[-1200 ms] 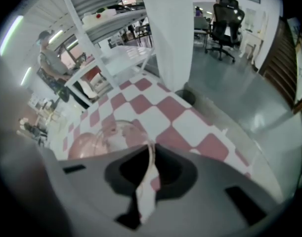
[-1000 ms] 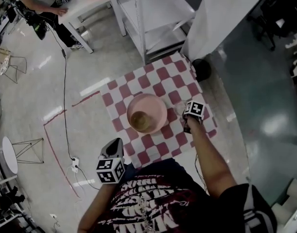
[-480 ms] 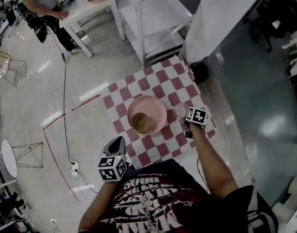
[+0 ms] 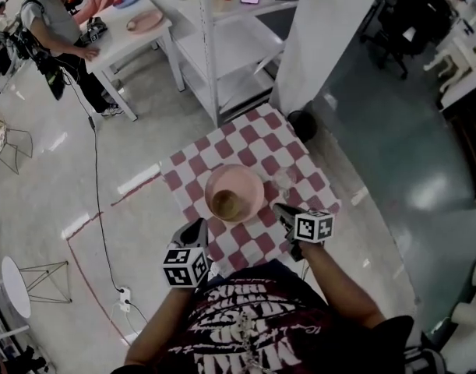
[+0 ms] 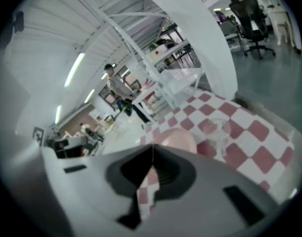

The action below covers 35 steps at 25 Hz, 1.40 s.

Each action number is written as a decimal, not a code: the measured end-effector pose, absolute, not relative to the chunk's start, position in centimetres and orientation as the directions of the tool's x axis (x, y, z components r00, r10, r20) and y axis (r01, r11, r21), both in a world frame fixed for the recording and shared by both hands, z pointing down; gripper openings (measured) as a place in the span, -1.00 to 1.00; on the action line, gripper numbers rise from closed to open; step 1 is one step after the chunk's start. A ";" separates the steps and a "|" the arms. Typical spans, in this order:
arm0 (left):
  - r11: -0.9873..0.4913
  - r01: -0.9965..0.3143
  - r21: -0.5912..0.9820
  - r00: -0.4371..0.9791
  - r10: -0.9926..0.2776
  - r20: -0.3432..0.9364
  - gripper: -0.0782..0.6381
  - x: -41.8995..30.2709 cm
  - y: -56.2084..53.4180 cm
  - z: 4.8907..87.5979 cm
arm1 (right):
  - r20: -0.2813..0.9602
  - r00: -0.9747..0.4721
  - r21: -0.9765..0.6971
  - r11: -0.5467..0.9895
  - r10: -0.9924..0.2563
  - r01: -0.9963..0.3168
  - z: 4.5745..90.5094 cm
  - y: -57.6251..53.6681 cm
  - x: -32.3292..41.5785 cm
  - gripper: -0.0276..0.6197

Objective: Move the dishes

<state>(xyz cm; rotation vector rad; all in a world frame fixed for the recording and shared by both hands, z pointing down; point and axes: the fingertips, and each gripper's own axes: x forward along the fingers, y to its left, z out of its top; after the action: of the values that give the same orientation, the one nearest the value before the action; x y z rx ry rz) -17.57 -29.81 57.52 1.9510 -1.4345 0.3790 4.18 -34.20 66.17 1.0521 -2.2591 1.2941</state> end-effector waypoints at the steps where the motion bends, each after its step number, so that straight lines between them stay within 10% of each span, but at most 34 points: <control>1: -0.182 -0.918 0.353 0.367 -0.726 0.582 -0.71 -17.7 -29.8 57.4 | 0.592 -0.677 -0.606 0.313 -0.436 -0.732 65.4 -33.1 3.8 -0.81; 15: -0.316 -0.844 0.433 0.522 -0.673 0.525 -0.71 -18.1 -27.5 55.9 | 0.604 -0.490 -0.541 0.129 -0.628 -0.831 56.3 -26.9 5.0 -0.80; 35: 0.018 -0.930 0.367 0.246 -0.711 0.659 -0.71 -18.9 -21.6 58.1 | 0.630 -0.686 -0.488 0.503 -0.362 -0.714 60.8 -22.1 -0.7 -0.80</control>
<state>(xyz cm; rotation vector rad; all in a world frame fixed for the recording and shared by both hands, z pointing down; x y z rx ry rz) -18.86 -21.56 58.05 1.7450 -1.5191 0.3572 -0.65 -22.07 60.79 0.8854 -2.2983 1.0471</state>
